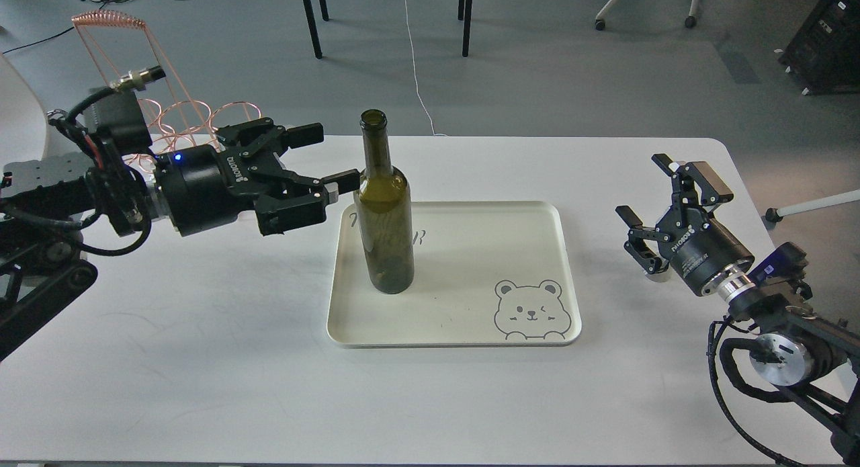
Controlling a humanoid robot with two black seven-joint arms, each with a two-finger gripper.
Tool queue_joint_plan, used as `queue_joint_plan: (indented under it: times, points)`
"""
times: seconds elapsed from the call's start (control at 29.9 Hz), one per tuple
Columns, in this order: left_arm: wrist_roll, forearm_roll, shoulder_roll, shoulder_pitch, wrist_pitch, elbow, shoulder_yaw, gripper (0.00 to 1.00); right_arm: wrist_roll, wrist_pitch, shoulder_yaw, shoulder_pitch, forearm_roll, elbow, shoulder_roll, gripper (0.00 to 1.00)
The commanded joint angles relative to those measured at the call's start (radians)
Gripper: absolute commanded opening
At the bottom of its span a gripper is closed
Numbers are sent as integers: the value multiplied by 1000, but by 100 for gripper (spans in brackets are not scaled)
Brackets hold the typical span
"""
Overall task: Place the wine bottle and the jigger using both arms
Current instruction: 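Withdraw the right gripper and reach the left gripper toward the bottle neck, then close the left gripper around the wine bottle's neck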
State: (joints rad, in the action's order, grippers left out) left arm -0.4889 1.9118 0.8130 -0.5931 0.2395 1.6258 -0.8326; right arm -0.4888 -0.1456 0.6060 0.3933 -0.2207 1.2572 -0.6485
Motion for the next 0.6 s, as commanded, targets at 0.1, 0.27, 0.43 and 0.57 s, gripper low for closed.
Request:
queue_joint_plan:
  times: [0.1, 0.27, 0.43, 0.57]
  points:
    - [0, 1, -60, -114, 0, -112, 99, 98, 0, 0, 5, -2, 0, 1, 0, 98]
    - [0, 10, -83, -117, 0, -135, 105, 98, 0, 0, 5, -2, 0, 1, -3, 98]
    - [0, 15, -126, -131, 1, -159, 112, 98, 0, 0, 5, -2, 0, 1, -2, 98]
    - [0, 15, -149, -148, 0, -190, 135, 98, 0, 0, 5, -1, 0, -1, -3, 98]
